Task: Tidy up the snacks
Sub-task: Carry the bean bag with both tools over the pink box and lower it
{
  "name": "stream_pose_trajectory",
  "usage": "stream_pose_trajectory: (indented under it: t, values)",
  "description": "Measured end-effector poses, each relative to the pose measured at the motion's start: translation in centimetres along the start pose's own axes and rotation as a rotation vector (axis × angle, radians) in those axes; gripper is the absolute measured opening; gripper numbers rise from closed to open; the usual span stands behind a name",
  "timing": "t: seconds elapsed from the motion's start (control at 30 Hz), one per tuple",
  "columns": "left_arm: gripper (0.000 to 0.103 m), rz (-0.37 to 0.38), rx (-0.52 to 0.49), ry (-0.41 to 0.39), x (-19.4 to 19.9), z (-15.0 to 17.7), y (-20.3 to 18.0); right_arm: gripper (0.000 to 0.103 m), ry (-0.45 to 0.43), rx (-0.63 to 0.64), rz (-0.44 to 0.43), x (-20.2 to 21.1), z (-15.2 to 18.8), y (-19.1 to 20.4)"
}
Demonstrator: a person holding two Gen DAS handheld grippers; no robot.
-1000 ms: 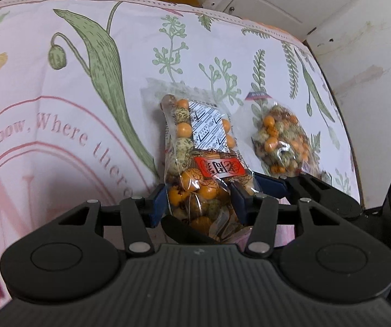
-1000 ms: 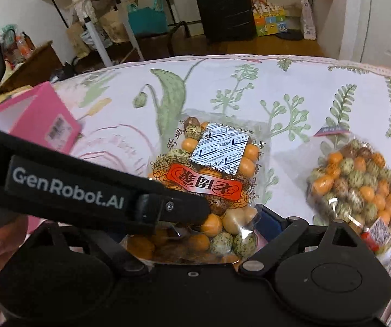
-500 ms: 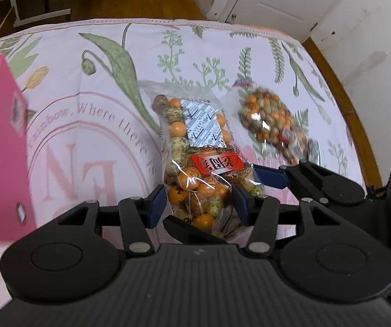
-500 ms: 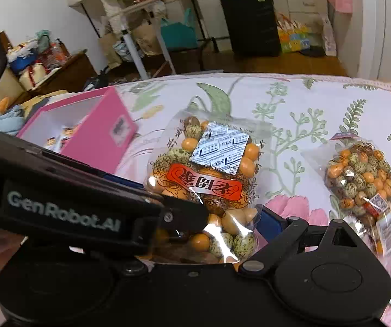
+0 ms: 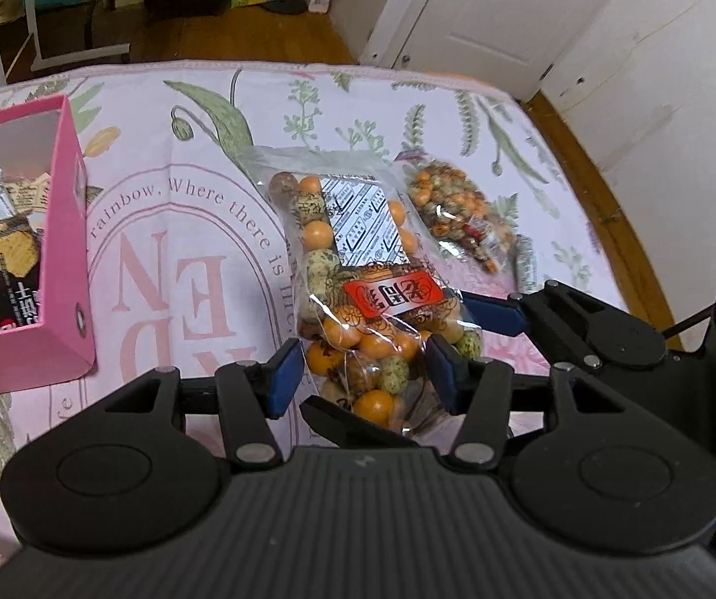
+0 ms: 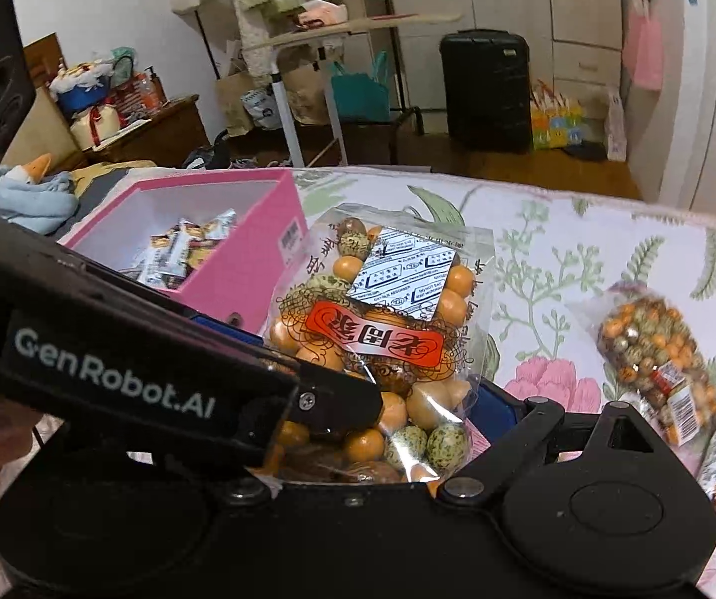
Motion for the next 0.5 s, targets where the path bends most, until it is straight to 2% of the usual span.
stream_pose_trajectory:
  t: [0.27,0.5]
  values:
    - [0.053,0.036,0.014,-0.152,5.7,-0.1,1.2,0.096,-0.063,0.167,0.031,2.1,-3.8,4.2]
    - [0.053,-0.016,0.075,-0.275,10.0,-0.5,4.8,0.096,-0.118,0.322,-0.022,1.0,-7.3,8.6]
Point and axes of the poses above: each gripper's, at about its wrist camera, not at the fingertips, and x roughly against the way its jaws point, y to its left, z to its underside, the point moved 3 cm from there along -x, roughly the way its jaws point, and after that the axes turned 1 degree about z, right-handed, at the moved point
